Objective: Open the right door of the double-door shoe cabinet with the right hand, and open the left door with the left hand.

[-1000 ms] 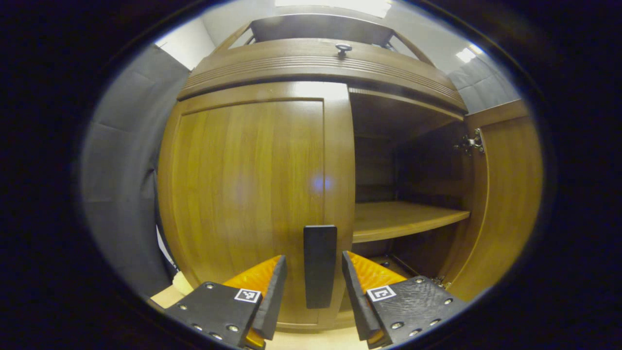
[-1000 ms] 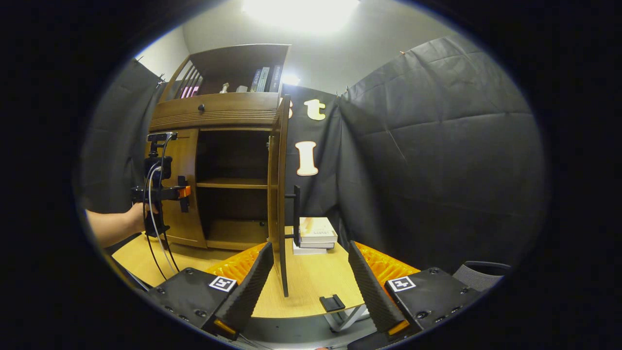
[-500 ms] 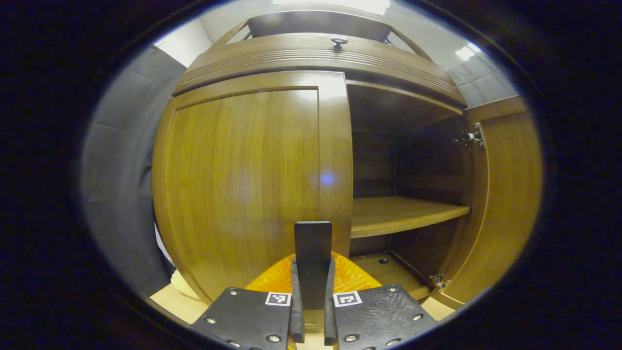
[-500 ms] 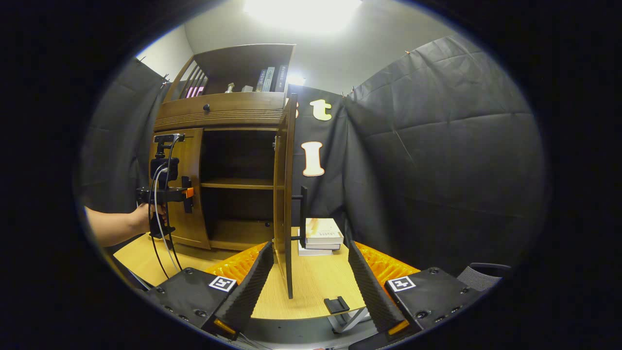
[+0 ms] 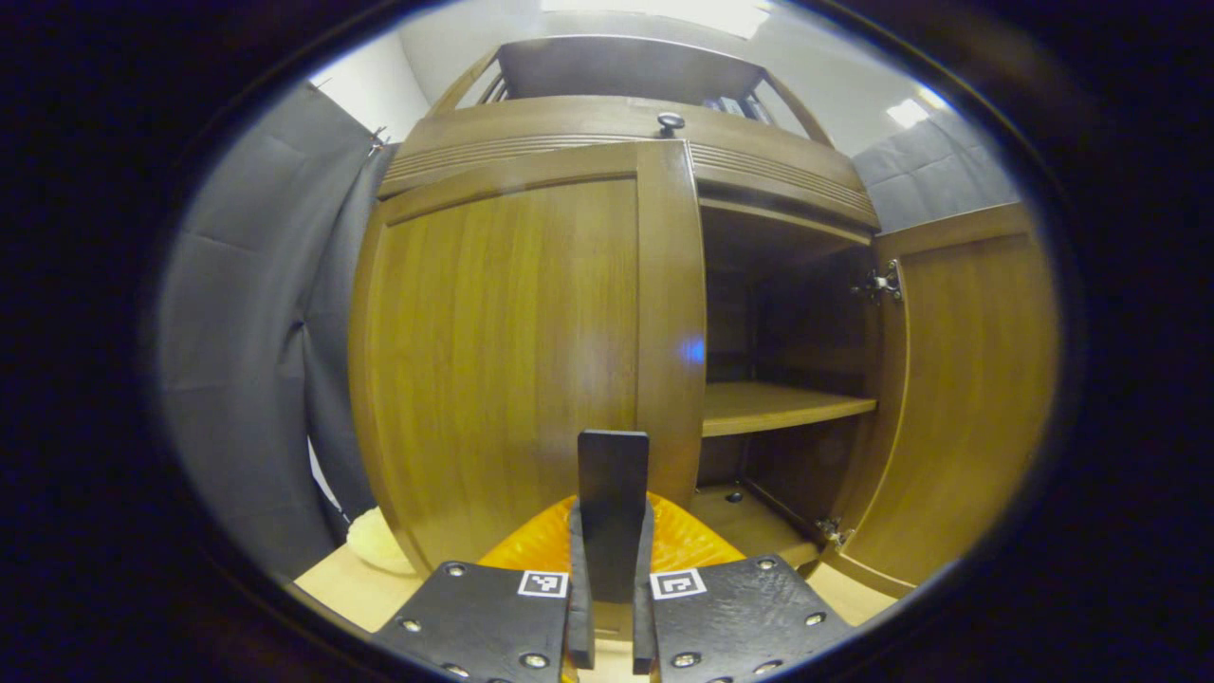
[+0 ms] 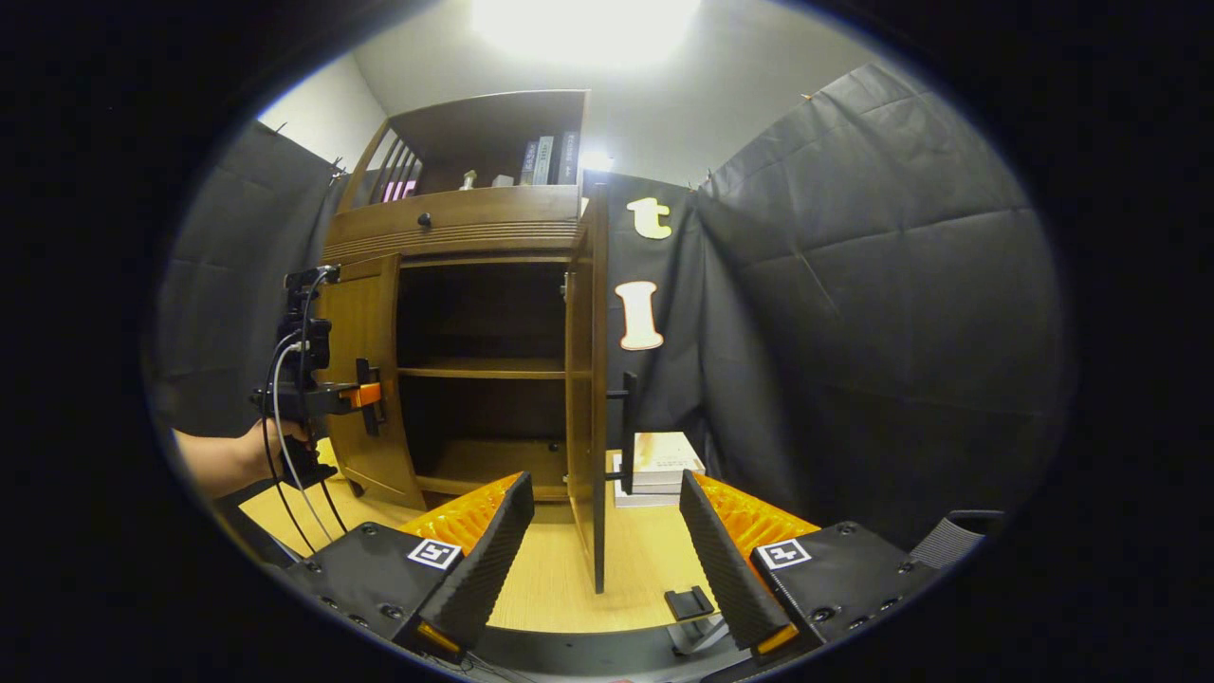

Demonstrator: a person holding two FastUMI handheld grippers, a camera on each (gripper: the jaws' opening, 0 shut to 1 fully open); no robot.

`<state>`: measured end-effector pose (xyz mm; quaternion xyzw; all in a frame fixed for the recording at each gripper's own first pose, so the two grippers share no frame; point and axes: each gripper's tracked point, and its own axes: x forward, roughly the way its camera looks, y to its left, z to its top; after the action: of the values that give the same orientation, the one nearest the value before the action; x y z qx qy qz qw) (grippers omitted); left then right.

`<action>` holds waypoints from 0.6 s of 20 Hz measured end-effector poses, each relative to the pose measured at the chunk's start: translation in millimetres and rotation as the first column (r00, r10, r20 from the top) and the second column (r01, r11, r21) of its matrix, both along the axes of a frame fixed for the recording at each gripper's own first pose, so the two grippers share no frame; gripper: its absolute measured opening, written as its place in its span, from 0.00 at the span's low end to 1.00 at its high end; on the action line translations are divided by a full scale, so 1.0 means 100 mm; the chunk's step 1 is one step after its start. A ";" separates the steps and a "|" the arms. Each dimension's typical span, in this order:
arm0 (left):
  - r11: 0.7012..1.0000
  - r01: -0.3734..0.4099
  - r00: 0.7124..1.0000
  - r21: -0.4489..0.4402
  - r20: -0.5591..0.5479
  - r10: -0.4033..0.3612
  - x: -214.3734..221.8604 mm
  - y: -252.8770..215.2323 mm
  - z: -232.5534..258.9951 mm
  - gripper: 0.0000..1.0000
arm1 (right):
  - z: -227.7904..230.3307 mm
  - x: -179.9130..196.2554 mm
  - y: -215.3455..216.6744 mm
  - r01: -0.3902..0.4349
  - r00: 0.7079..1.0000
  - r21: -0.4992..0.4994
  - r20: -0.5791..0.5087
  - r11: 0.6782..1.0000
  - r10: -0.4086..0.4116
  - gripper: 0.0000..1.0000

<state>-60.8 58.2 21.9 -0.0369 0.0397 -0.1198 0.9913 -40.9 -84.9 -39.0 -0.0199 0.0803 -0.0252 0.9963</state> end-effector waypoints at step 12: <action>1.000 0.009 1.000 0.001 0.006 -0.009 -0.56 0.41 -0.01 0.18 | -0.07 0.19 0.32 -0.081 0.997 0.029 -0.004 0.996 0.082 0.96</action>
<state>-117.0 99.2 20.7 -0.0357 0.0369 -0.1241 0.9909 -21.9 -52.8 -46.4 -0.0089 0.0822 0.0166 0.9964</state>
